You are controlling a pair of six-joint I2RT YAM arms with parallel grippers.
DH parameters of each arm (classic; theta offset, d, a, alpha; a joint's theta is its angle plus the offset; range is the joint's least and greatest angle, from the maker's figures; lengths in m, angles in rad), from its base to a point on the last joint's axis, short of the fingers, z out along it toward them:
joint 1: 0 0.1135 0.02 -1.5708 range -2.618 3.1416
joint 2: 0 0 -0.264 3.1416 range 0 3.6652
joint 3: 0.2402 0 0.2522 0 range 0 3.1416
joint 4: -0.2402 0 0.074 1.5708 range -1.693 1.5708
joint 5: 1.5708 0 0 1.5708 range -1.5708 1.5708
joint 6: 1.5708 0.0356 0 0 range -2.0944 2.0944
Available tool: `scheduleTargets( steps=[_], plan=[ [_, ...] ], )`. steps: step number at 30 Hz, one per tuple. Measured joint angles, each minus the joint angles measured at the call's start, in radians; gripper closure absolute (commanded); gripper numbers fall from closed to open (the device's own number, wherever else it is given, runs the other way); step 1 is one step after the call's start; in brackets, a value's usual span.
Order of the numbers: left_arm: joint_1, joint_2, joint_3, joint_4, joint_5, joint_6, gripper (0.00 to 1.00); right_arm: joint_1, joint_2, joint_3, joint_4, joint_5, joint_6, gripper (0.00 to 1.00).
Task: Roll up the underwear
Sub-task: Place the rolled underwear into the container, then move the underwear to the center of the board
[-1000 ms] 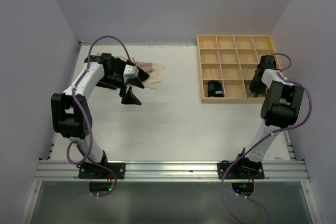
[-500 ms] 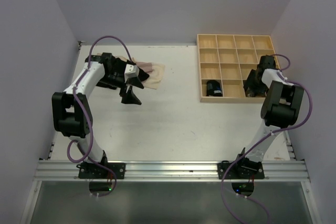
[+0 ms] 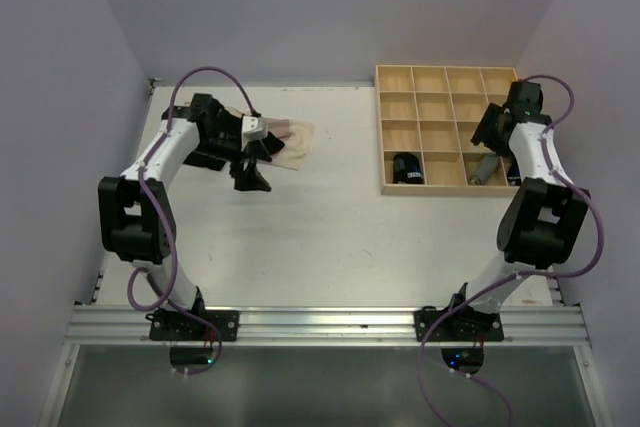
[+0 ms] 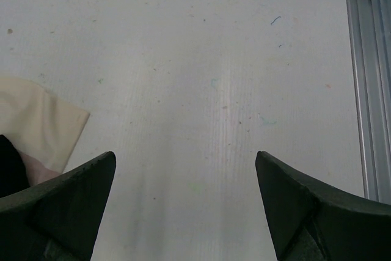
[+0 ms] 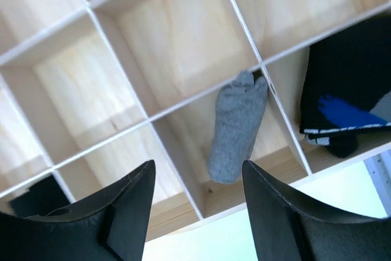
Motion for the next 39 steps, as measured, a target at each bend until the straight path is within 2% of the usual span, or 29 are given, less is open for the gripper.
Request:
scheduleTargets(
  steps=[4, 6, 10, 15, 19, 22, 27, 28, 31, 34, 36, 37, 39],
  plan=[
    [0.0, -0.018, -0.019, 0.139, -0.055, -0.15, 0.0, 0.031, -0.059, 0.067, -0.015, -0.018, -0.002, 0.36],
    [0.0, -0.031, -0.029, 0.229, -0.103, -0.247, 0.0, 0.095, -0.075, 0.111, -0.026, -0.007, -0.011, 0.36],
    [0.007, -0.051, -0.048, 0.428, -0.262, -0.455, 0.0, 0.312, -0.076, 0.175, -0.024, -0.013, -0.032, 0.36],
    [0.037, -0.012, -0.019, 0.579, -0.472, -0.594, 0.0, 0.581, -0.03, 0.174, -0.014, -0.047, -0.05, 0.37],
    [0.067, 0.1, 0.04, 0.64, -0.595, -0.634, 0.17, 0.682, 0.043, 0.13, 0.017, -0.067, -0.05, 0.38],
    [0.086, 0.206, 0.071, 0.665, -0.674, -0.644, 0.37, 0.716, 0.116, 0.108, 0.035, -0.074, -0.044, 0.39],
    [0.107, 0.341, 0.073, 0.681, -0.79, -0.641, 0.44, 0.752, 0.233, 0.126, 0.056, -0.082, -0.037, 0.39],
    [0.111, 0.356, 0.077, 0.685, -0.795, -0.642, 0.49, 0.758, 0.256, 0.143, 0.056, -0.087, -0.034, 0.39],
    [0.116, 0.36, 0.083, 0.713, -0.85, -0.637, 0.58, 0.772, 0.312, 0.211, 0.056, -0.099, -0.029, 0.4],
    [0.116, 0.357, 0.07, 0.734, -0.865, -0.632, 0.63, 0.785, 0.332, 0.269, 0.059, -0.106, -0.023, 0.41],
    [0.116, 0.349, 0.055, 0.746, -0.863, -0.63, 0.57, 0.792, 0.332, 0.286, 0.061, -0.115, -0.019, 0.41],
    [0.116, 0.347, 0.053, 0.747, -0.859, -0.623, 0.4, 0.795, 0.332, 0.292, 0.065, -0.119, -0.018, 0.41],
    [0.118, 0.343, 0.053, 0.744, -0.846, -0.614, 0.3, 0.801, 0.332, 0.294, 0.076, -0.123, -0.016, 0.41]
  ],
)
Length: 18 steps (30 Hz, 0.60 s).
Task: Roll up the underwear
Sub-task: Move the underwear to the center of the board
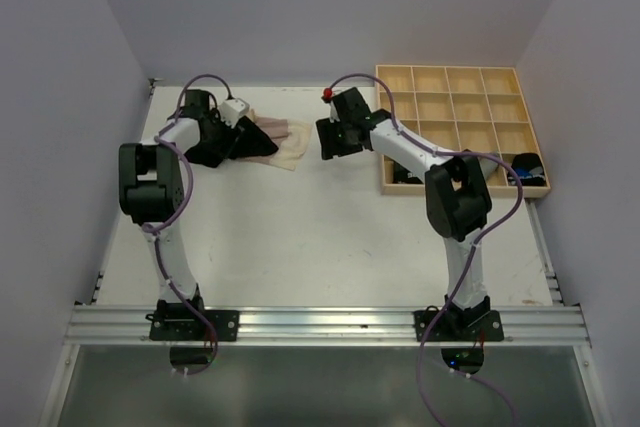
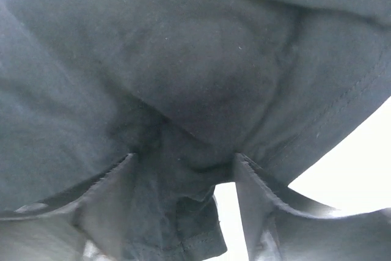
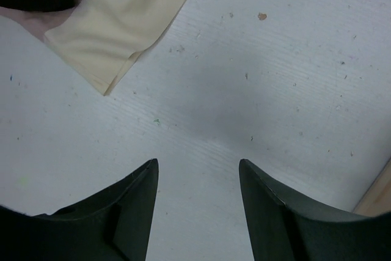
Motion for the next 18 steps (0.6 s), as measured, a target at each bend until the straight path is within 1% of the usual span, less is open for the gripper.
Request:
scheduleTargets(
  steps=[2, 6, 7, 9, 11, 13, 18],
  plan=[
    [0.003, -0.003, 0.0, -0.014, 0.019, -0.002, 0.28, 0.003, 0.0, -0.001, 0.003, -0.002, 0.001, 0.41],
    [0.005, -0.011, 0.0, -0.039, 0.062, -0.005, 0.33, 0.009, 0.0, -0.016, 0.014, -0.003, 0.002, 0.42],
    [0.005, -0.016, 0.002, -0.047, 0.07, -0.005, 0.36, 0.009, 0.0, -0.021, 0.014, -0.003, 0.002, 0.42],
    [0.005, -0.021, 0.023, -0.074, 0.08, -0.008, 0.37, 0.009, 0.0, -0.034, 0.013, -0.003, 0.003, 0.43],
    [0.005, -0.021, 0.063, -0.098, 0.085, -0.014, 0.35, 0.009, 0.0, -0.037, 0.011, -0.003, 0.005, 0.43],
    [0.008, -0.024, 0.1, -0.118, 0.09, -0.018, 0.31, 0.009, 0.0, -0.037, 0.013, -0.003, 0.005, 0.43],
    [0.041, -0.054, 0.12, -0.177, 0.088, 0.002, 0.3, 0.009, -0.002, -0.053, 0.017, -0.008, 0.005, 0.44]
  ],
)
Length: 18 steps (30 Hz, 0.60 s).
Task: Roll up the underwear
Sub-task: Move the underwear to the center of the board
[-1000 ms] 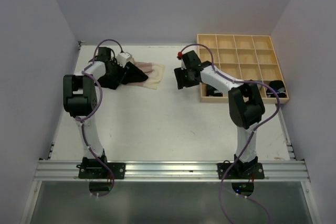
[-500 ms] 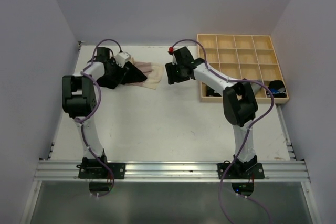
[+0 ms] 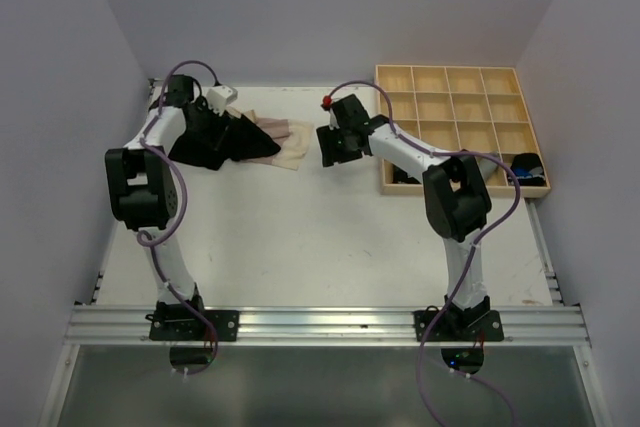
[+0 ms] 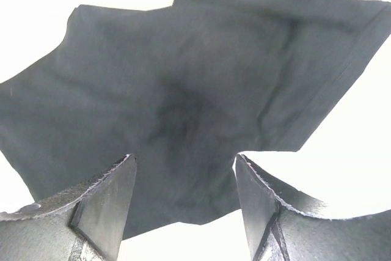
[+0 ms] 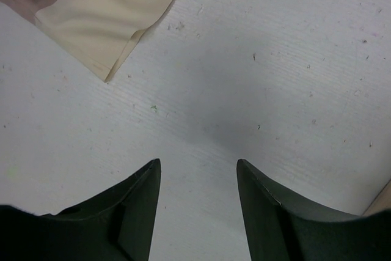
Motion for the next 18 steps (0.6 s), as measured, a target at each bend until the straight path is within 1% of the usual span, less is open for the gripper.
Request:
scheduleTargets(
  steps=[2, 5, 7, 8, 9, 11, 12, 13, 14, 16, 18],
  plan=[
    [0.019, -0.001, 0.0, -0.024, -0.007, 0.015, 0.3, 0.001, 0.0, -0.005, 0.001, -0.003, 0.0, 0.43],
    [0.038, -0.001, -0.007, -0.051, -0.019, 0.04, 0.27, 0.001, -0.004, -0.014, 0.002, -0.014, 0.0, 0.43],
    [0.042, 0.008, -0.007, -0.064, -0.019, 0.051, 0.32, 0.002, -0.007, -0.018, 0.001, -0.016, 0.0, 0.43],
    [0.042, 0.016, -0.007, -0.065, -0.019, 0.056, 0.38, 0.002, -0.01, -0.02, 0.002, -0.016, 0.0, 0.43],
    [0.042, 0.028, -0.007, -0.066, -0.019, 0.059, 0.52, 0.002, -0.014, -0.026, 0.002, -0.016, 0.0, 0.43],
    [0.041, 0.055, -0.007, -0.066, -0.02, 0.062, 0.66, 0.003, -0.025, -0.035, -0.002, -0.014, 0.0, 0.43],
    [0.04, 0.072, -0.007, -0.069, -0.02, 0.064, 0.77, 0.003, -0.031, -0.038, -0.002, -0.013, -0.001, 0.43],
    [0.04, 0.087, -0.007, -0.072, -0.019, 0.063, 0.81, 0.003, -0.037, -0.041, -0.004, -0.013, -0.001, 0.43],
    [0.04, 0.097, -0.006, -0.076, -0.016, 0.066, 0.92, 0.003, -0.046, -0.045, -0.005, -0.011, -0.003, 0.43],
    [0.04, 0.093, 0.007, -0.088, -0.005, 0.063, 1.0, 0.003, -0.061, -0.051, -0.006, -0.006, -0.005, 0.43],
    [0.039, 0.093, 0.034, -0.111, 0.01, 0.064, 1.0, 0.003, -0.074, -0.059, -0.006, -0.001, -0.005, 0.43]
  ],
)
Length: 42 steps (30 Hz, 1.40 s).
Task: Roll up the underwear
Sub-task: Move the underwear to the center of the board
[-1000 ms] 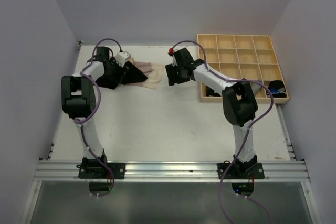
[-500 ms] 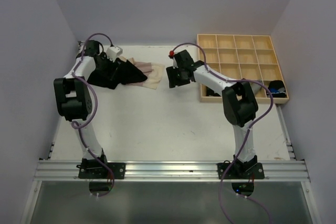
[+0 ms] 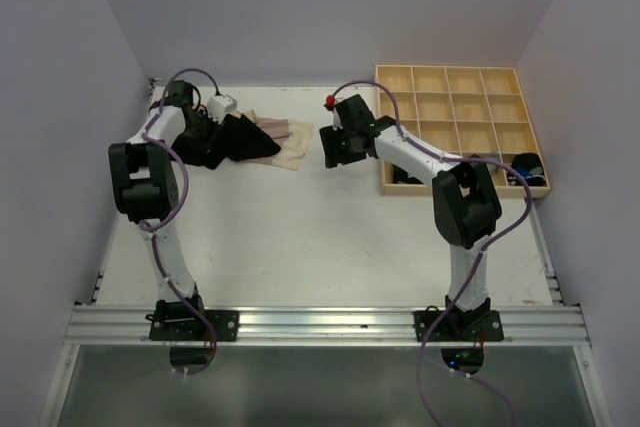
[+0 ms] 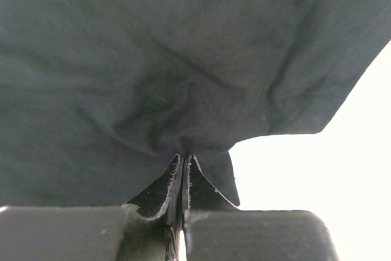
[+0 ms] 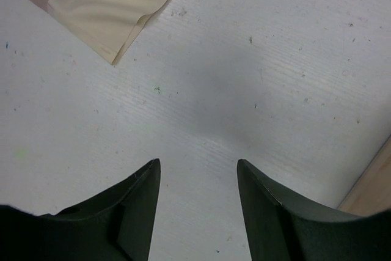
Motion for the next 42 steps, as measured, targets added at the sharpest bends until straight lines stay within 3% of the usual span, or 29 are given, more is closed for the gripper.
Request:
scheduleTargets(
  steps=[5, 11, 19, 20, 21, 22, 23, 25, 26, 33, 36, 42],
  plan=[
    [-0.026, -0.062, 0.088, -0.074, 0.048, 0.002, 1.0, 0.0, -0.034, -0.025, -0.001, 0.013, -0.002, 0.43],
    [-0.108, -0.275, 0.18, -0.187, 0.167, 0.039, 1.0, -0.013, -0.099, -0.06, -0.005, 0.015, -0.003, 0.42],
    [-0.215, -0.535, 0.087, -0.439, 0.392, 0.225, 1.0, -0.087, -0.233, -0.104, -0.008, 0.013, -0.008, 0.42],
    [-0.214, -0.558, 0.054, -0.47, 0.416, 0.259, 0.96, -0.1, -0.251, -0.111, -0.01, 0.01, -0.01, 0.42],
    [-0.215, -0.58, 0.015, -0.5, 0.434, 0.29, 0.84, -0.111, -0.265, -0.116, -0.012, 0.007, -0.011, 0.42],
    [-0.22, -0.598, -0.027, -0.526, 0.446, 0.321, 0.59, -0.122, -0.276, -0.118, -0.016, 0.005, -0.012, 0.43],
    [-0.23, -0.616, -0.077, -0.538, 0.454, 0.352, 0.47, -0.13, -0.283, -0.119, -0.02, 0.003, -0.015, 0.43],
    [-0.252, -0.629, -0.156, -0.579, 0.461, 0.391, 0.34, -0.138, -0.29, -0.12, -0.026, -0.011, -0.021, 0.44],
    [-0.264, -0.629, -0.193, -0.593, 0.463, 0.415, 0.32, -0.139, -0.29, -0.122, -0.029, -0.021, -0.025, 0.44],
    [-0.26, -0.638, -0.337, -0.597, 0.457, 0.484, 0.38, -0.119, -0.289, -0.192, -0.073, -0.129, -0.051, 0.48],
    [-0.208, -0.632, -0.36, -0.568, 0.443, 0.463, 0.44, -0.081, -0.288, -0.233, -0.082, -0.15, -0.053, 0.48],
    [-0.126, -0.55, -0.482, -0.451, 0.327, 0.406, 0.43, 0.026, -0.265, -0.292, -0.09, -0.159, -0.053, 0.48]
  ],
)
